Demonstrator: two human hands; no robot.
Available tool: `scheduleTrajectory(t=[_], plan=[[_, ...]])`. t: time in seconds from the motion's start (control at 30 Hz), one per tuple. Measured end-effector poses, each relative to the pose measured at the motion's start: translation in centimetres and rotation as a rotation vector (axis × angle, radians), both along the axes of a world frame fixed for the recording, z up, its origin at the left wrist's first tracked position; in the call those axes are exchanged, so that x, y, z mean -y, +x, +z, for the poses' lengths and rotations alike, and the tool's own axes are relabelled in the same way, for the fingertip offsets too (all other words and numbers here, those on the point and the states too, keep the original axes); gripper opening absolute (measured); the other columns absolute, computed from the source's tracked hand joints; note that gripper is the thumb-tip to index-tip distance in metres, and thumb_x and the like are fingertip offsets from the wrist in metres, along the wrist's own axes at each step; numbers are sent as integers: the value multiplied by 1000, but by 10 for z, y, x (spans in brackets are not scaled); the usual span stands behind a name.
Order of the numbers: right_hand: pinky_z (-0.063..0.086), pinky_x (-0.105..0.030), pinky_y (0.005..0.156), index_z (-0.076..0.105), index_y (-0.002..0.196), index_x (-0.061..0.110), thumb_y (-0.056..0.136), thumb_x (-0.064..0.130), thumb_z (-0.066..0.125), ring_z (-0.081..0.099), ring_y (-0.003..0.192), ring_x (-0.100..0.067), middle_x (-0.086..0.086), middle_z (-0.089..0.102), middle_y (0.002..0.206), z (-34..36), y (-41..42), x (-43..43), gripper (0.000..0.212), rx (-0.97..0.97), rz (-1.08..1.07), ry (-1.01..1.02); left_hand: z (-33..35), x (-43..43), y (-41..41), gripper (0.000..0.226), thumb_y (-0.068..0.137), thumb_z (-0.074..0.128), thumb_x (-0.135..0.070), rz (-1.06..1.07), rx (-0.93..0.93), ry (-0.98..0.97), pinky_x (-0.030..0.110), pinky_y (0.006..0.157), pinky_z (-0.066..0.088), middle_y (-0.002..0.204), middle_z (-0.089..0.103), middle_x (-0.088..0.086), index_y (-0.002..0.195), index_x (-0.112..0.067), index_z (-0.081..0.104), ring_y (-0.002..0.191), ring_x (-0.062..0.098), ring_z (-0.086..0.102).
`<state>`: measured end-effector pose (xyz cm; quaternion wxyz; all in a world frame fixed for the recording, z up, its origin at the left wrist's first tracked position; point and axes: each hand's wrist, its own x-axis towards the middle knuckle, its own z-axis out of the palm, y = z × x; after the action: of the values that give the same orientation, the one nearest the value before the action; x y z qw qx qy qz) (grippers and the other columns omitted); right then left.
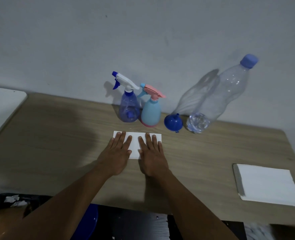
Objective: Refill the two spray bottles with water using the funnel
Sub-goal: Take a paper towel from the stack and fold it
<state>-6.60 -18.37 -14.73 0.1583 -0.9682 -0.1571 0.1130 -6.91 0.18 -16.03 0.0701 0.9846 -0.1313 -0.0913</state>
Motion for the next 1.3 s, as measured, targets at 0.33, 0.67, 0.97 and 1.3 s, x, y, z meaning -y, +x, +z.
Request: scheduleTrajectory(t=[0.33, 0.67, 0.97, 1.3], plan=[[-9, -43, 122, 4, 161, 26, 108, 34, 23, -13, 155, -27, -5, -8, 169, 5, -11, 142, 57, -17, -102, -21, 11, 148, 7, 61, 107, 21, -38, -58, -83, -13, 43, 125, -3, 165, -17, 9, 158, -18, -8, 152, 26, -17], [-7, -46, 125, 3, 161, 25, 107, 34, 20, -15, 155, -28, -5, -10, 169, 2, -69, 219, 57, -51, -265, -9, 15, 233, -19, 62, 107, 24, -38, -216, -121, 51, 43, 126, 4, 165, -15, 9, 158, -19, -6, 153, 25, -13], [-10, -47, 124, -1, 161, 26, 108, 33, 18, -19, 154, -28, -3, -13, 168, 12, -137, 234, 56, -117, -274, -12, 25, 248, -89, 62, 107, 23, -41, -209, -137, 67, 39, 125, 2, 165, -16, 6, 158, -21, -6, 153, 23, -14], [-11, -53, 123, -10, 159, 30, 109, 38, 12, -28, 149, -23, 2, -23, 166, 9, -166, 221, 55, -129, -238, -75, 26, 236, -130, 63, 106, 17, -43, -149, -80, 117, 41, 125, 0, 165, -17, 9, 157, -17, -10, 152, 24, -16]])
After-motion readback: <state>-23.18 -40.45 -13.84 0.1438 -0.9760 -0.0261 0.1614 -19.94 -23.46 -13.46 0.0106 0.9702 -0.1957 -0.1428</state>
